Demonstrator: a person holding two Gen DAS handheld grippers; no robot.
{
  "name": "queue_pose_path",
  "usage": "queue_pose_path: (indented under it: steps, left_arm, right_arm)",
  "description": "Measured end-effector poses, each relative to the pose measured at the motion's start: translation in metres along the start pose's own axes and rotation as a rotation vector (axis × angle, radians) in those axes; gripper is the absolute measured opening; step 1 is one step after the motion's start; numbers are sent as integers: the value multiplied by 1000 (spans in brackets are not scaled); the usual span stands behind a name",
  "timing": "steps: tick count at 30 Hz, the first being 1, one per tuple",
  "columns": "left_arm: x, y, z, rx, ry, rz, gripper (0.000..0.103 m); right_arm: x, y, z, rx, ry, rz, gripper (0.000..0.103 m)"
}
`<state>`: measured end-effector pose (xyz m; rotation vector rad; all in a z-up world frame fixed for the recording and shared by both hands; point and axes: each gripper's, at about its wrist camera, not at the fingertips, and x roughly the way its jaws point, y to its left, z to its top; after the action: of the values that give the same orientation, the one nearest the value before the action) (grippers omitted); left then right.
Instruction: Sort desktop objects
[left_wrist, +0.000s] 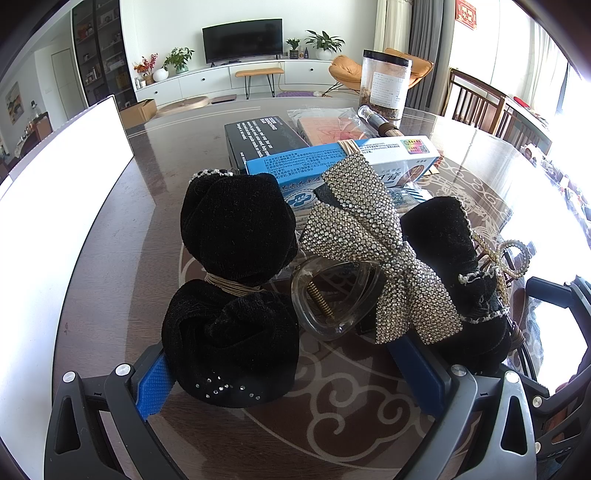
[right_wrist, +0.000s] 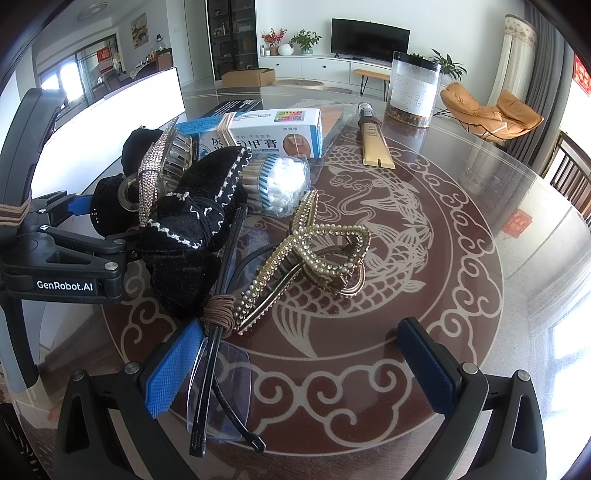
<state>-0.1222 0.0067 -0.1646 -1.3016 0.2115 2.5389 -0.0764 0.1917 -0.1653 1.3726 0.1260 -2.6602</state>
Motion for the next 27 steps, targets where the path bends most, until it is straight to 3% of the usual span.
queue_pose_path:
  steps: [14, 20, 23, 27]
  left_arm:
    - [-1, 2, -1, -6, 0, 0, 103]
    - [-14, -9, -28, -77, -1, 54, 103]
    - [-11, -14, -28, -141, 1, 100, 103]
    - [-12, -13, -30, -146, 1, 101, 103]
  right_arm:
    - [1, 0, 0, 1, 0, -1, 103]
    - [0, 0, 0, 1, 0, 0, 103]
    - [1, 0, 0, 1, 0, 0, 103]
    - [1, 0, 0, 1, 0, -1, 103]
